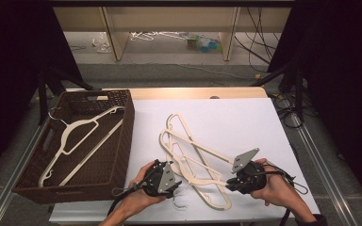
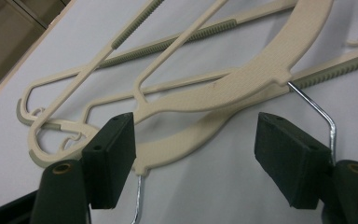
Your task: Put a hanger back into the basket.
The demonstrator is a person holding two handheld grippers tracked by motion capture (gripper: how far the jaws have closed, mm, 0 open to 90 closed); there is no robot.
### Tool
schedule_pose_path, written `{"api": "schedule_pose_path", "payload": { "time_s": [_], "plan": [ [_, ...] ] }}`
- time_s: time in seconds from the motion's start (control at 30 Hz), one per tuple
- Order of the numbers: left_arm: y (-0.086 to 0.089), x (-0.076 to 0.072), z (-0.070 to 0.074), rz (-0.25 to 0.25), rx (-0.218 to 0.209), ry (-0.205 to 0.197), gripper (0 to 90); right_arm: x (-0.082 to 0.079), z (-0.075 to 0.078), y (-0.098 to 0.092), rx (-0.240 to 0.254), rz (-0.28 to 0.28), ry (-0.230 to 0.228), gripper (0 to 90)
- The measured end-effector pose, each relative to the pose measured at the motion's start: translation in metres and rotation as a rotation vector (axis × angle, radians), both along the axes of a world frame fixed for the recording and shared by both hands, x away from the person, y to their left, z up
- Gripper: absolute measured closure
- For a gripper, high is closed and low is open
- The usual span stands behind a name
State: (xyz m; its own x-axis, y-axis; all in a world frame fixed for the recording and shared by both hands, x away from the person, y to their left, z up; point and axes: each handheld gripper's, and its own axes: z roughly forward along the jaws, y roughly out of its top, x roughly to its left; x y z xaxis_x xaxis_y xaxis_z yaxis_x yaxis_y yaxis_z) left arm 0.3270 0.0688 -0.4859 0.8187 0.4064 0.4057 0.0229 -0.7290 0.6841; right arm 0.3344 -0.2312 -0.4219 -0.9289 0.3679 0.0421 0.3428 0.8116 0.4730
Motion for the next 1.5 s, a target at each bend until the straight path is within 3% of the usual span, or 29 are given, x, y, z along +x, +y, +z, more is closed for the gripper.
{"api": "schedule_pose_path", "payload": {
  "time_s": [0.13, 0.37, 0.43, 0.47, 0.5, 0.53, 0.57, 0.67, 0.77, 0.8, 1.0, 1.1, 1.17, 1.23, 1.37, 1.4, 1.47, 1.5],
  "plan": [
    [-0.004, 0.005, -0.005, -0.001, 0.029, -0.027, 30.0, -0.002, 0.003, 0.001, 0.001, 0.009, -0.009, 79.6],
    [-0.013, 0.008, -0.006, -0.023, 0.031, -0.071, 32.1, -0.001, 0.004, 0.002, 0.004, 0.026, -0.019, 79.6],
    [-0.015, 0.008, -0.004, -0.079, 0.047, -0.086, 35.8, -0.001, 0.004, 0.001, 0.004, 0.028, -0.012, 79.6],
    [-0.015, 0.008, -0.004, -0.079, 0.047, -0.086, 37.9, -0.001, 0.004, 0.001, 0.004, 0.028, -0.012, 79.6],
    [-0.016, 0.009, -0.002, -0.148, 0.065, -0.109, 42.0, 0.0, 0.003, -0.001, 0.015, 0.036, -0.014, 79.5],
    [-0.016, 0.009, -0.002, -0.148, 0.065, -0.109, 47.8, 0.0, 0.003, -0.001, 0.015, 0.036, -0.014, 79.5],
    [-0.017, 0.011, 0.001, -0.238, 0.063, -0.119, 49.4, 0.002, 0.002, -0.004, 0.015, 0.026, -0.001, 79.6],
    [-0.021, 0.014, 0.006, -0.317, 0.092, -0.144, 56.0, 0.004, -0.001, -0.008, 0.017, 0.02, 0.004, 79.6],
    [-0.024, 0.014, 0.008, -0.357, 0.121, -0.164, 61.6, 0.006, -0.002, -0.011, 0.017, 0.025, 0.014, 79.6],
    [-0.027, 0.014, 0.011, -0.39, 0.157, -0.179, 63.0, 0.007, -0.004, -0.014, 0.027, 0.022, 0.02, 79.6],
    [-0.033, 0.013, 0.018, -0.465, 0.196, -0.231, 70.8, 0.01, -0.011, -0.021, 0.024, 0.015, 0.05, 79.5],
    [-0.036, 0.014, 0.025, -0.481, 0.213, -0.281, 74.9, 0.01, -0.011, -0.024, 0.032, 0.004, 0.058, 79.4],
    [-0.037, 0.013, 0.03, -0.482, 0.218, -0.308, 77.9, 0.012, -0.008, -0.027, 0.056, -0.005, 0.029, 77.4],
    [-0.038, 0.014, 0.034, -0.478, 0.221, -0.324, 80.0, 0.013, -0.001, -0.031, 0.085, -0.072, -0.018, 69.2],
    [-0.039, 0.016, 0.056, -0.429, 0.208, -0.359, 85.0, 0.014, 0.016, -0.038, 0.145, -0.138, -0.12, 47.0],
    [-0.038, 0.018, 0.06, -0.414, 0.18, -0.347, 85.3, 0.012, 0.02, -0.039, 0.16, -0.184, -0.146, 44.0],
    [-0.036, 0.021, 0.064, -0.398, 0.173, -0.335, 85.3, 0.011, 0.028, -0.04, 0.202, -0.215, -0.196, 40.3],
    [-0.035, 0.023, 0.067, -0.378, 0.172, -0.335, 85.3, 0.011, 0.028, -0.04, 0.202, -0.215, -0.196, 40.3]
  ]
}}
